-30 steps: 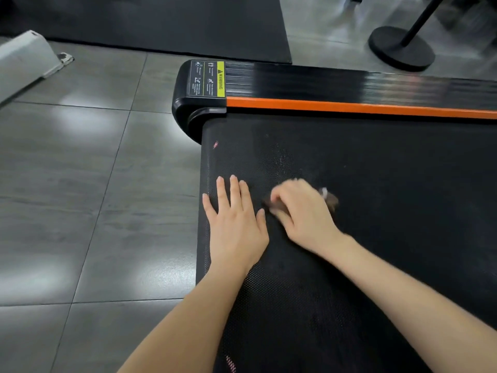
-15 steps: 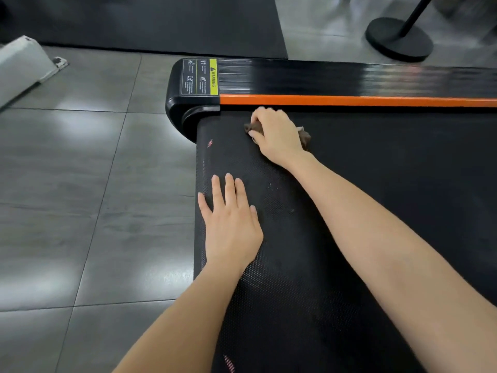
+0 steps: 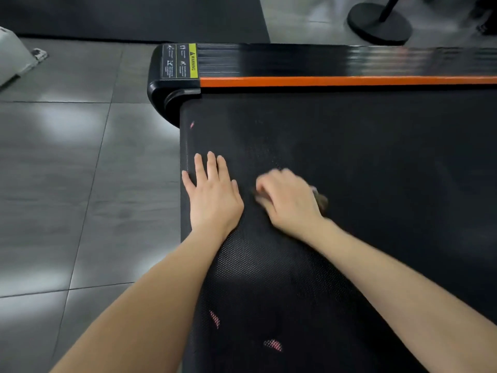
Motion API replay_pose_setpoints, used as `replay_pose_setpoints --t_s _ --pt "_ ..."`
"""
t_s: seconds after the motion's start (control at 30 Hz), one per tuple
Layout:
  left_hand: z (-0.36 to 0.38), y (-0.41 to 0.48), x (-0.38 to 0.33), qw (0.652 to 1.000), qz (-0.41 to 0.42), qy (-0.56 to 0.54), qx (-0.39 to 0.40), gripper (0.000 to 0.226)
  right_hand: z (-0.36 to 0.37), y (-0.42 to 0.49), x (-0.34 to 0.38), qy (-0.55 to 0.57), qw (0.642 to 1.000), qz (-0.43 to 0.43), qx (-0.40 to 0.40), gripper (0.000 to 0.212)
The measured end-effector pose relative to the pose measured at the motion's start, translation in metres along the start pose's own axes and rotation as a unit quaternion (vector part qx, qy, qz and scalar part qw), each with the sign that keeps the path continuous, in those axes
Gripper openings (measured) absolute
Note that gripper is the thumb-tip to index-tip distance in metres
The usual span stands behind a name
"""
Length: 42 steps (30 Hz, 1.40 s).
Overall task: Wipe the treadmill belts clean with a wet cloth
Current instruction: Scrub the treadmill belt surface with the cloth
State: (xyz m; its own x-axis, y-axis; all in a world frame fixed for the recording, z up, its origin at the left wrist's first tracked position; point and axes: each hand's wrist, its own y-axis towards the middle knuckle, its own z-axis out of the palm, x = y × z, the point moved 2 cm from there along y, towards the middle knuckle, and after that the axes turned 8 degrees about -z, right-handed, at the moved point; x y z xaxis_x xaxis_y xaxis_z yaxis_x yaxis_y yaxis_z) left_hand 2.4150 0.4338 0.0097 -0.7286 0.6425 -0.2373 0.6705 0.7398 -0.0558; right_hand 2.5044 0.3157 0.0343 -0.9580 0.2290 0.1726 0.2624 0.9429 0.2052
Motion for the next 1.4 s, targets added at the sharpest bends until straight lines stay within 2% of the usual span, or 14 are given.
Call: replay_pose_setpoints --t_s 0.13,0.33,0.47,0.63,0.73,0.8,0.87,1.0,1.03,1.07,1.13,1.17,1.3,1.4 --pt "0.001 0.001 0.001 1.000 -0.002 -0.001 -0.006 0.056 0.008 0.045 -0.014 -0.018 0.991 0.124 -0.041 0.019" --pt "0.000 0.001 0.002 0.999 -0.001 -0.027 -0.017 0.055 0.000 -0.057 0.039 0.016 0.995 0.078 -0.057 0.021" --pt "-0.002 0.000 0.006 0.998 0.004 -0.058 -0.013 0.056 -0.008 -0.098 0.053 0.027 0.999 0.020 -0.005 0.021" --pt "-0.005 -0.028 0.028 0.986 -0.002 -0.167 0.004 0.050 -0.002 -0.061 0.037 -0.017 0.987 0.159 -0.004 0.043" --pt "0.002 -0.073 0.050 0.987 0.049 -0.152 0.023 0.050 0.005 -0.068 0.054 -0.079 0.981 0.171 -0.047 0.056" --pt "0.003 -0.096 0.063 0.982 0.053 -0.176 0.042 0.049 0.004 -0.083 0.072 -0.085 0.980 0.172 -0.058 0.054" --pt "0.005 -0.105 0.071 0.974 0.041 -0.210 0.068 0.047 0.001 -0.112 0.096 -0.069 0.988 0.128 -0.046 0.046" --pt "0.010 -0.112 0.077 0.955 0.033 -0.277 0.098 0.045 -0.012 -0.162 0.105 -0.073 0.994 -0.073 0.032 0.034" --pt "0.011 -0.112 0.078 0.952 0.033 -0.288 0.099 0.044 -0.018 -0.158 0.093 -0.084 0.994 -0.052 0.053 0.033" --pt "0.011 -0.112 0.079 0.950 0.034 -0.294 0.100 0.044 -0.023 -0.151 0.082 -0.084 0.995 0.026 0.056 0.032" --pt "0.012 -0.113 0.079 0.948 0.036 -0.304 0.092 0.044 -0.025 -0.148 0.079 -0.089 0.979 0.184 0.019 0.034" --pt "0.013 -0.113 0.078 0.947 0.039 -0.306 0.085 0.044 -0.020 -0.150 0.095 -0.105 0.974 0.203 -0.004 0.036" --pt "0.013 -0.112 0.079 0.948 0.046 -0.304 0.079 0.044 0.000 -0.151 0.181 -0.024 0.997 0.074 0.004 0.032" --pt "0.012 -0.111 0.081 0.952 0.058 -0.286 0.090 0.045 -0.007 -0.154 0.167 -0.018 0.998 -0.004 0.064 0.030"
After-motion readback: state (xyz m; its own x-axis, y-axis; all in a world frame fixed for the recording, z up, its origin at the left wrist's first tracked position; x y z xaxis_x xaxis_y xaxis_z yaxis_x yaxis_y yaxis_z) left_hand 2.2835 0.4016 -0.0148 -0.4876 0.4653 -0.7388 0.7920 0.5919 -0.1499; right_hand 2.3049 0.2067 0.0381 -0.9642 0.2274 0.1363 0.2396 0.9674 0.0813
